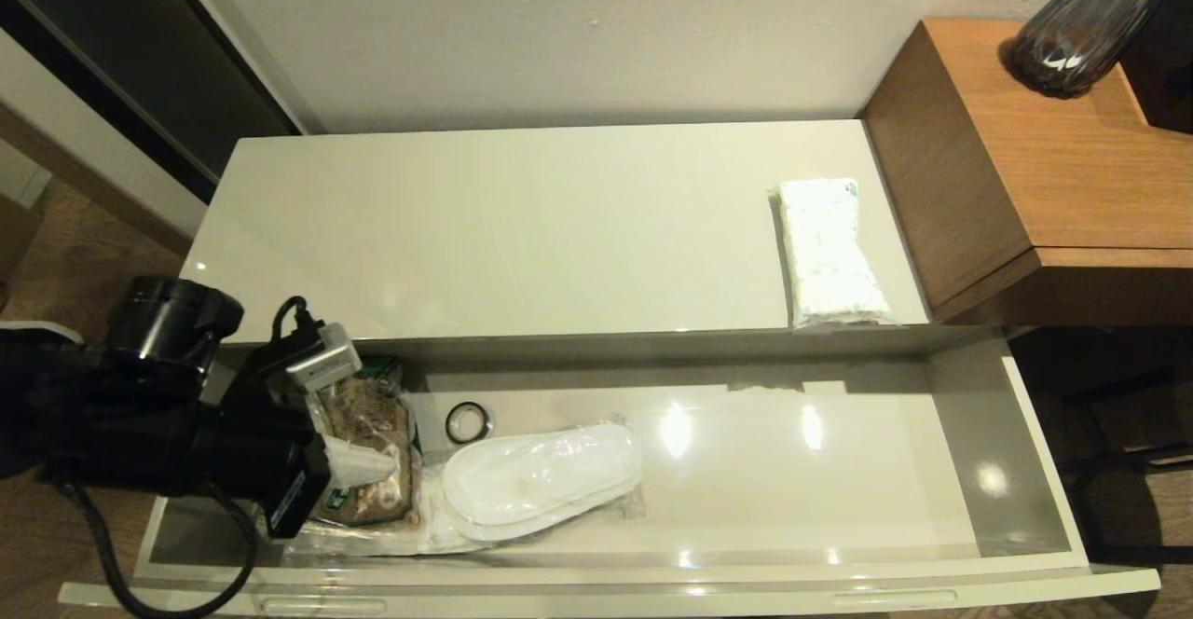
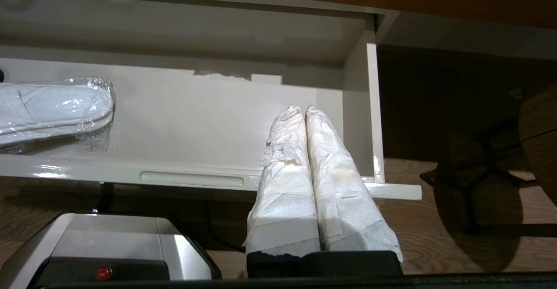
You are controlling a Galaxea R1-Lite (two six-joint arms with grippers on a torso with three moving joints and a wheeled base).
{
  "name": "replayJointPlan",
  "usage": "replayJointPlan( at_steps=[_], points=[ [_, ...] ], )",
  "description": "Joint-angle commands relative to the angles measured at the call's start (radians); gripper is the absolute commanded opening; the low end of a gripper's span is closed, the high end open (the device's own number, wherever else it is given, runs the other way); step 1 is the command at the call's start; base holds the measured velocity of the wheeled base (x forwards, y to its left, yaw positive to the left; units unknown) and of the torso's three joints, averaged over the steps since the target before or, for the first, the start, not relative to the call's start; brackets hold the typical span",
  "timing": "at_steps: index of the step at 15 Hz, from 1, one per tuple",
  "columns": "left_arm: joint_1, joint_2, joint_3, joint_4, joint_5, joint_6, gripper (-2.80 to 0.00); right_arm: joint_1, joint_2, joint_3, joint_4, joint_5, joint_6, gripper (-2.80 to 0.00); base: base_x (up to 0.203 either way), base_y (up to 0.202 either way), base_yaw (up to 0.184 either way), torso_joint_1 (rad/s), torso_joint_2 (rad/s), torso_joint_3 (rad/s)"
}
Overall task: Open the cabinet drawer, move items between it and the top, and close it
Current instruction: Take out the disposable slippers from the drawer
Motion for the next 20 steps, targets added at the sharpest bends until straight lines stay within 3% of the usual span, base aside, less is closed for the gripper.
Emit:
replayJointPlan(
  at_steps=[1, 6, 9, 11, 14, 17, 20],
  points=[
    [-0.018, 0.15, -0.045, 0.003, -0.017, 0.064, -2.8, 0.0, 0.001, 0.002, -0.001, 0.0, -0.001, -2.8, 0.0, 0.0, 0.0, 0.0, 0.0, 0.0],
    [-0.052, 0.297, -0.116, 0.003, -0.044, 0.142, -2.8, -0.001, 0.001, 0.002, 0.0, 0.0, -0.001, -2.8, 0.0, 0.0, 0.0, 0.0, 0.0, 0.0],
    [-0.073, 0.326, -0.129, 0.0, -0.021, 0.166, -2.8, 0.0, 0.001, 0.002, -0.001, 0.0, -0.001, -2.8, 0.0, 0.0, 0.0, 0.0, 0.0, 0.0],
    [-0.083, 0.323, -0.113, -0.067, 0.097, 0.154, -2.8, 0.0, 0.001, 0.002, 0.0, -0.001, -0.001, -2.8, 0.0, 0.0, 0.0, 0.0, 0.0, 0.0],
    [-0.083, 0.286, -0.038, -0.262, 0.149, 0.154, -2.8, 0.0, 0.001, 0.002, 0.0, 0.0, -0.001, -2.8, 0.0, 0.0, 0.0, 0.0, 0.0, 0.0],
    [-0.084, 0.229, 0.087, -0.414, 0.289, 0.15, -2.8, 0.0, 0.001, 0.002, 0.0, 0.001, -0.001, -2.8, 0.0, 0.0, 0.0, 0.0, 0.0, 0.0],
    [-0.12, 0.204, 0.197, -0.519, 0.331, 0.157, -2.8, 0.0, 0.001, 0.002, 0.0, 0.001, -0.001, -2.8, 0.0, 0.0, 0.0, 0.0, 0.0, 0.0]
  ],
)
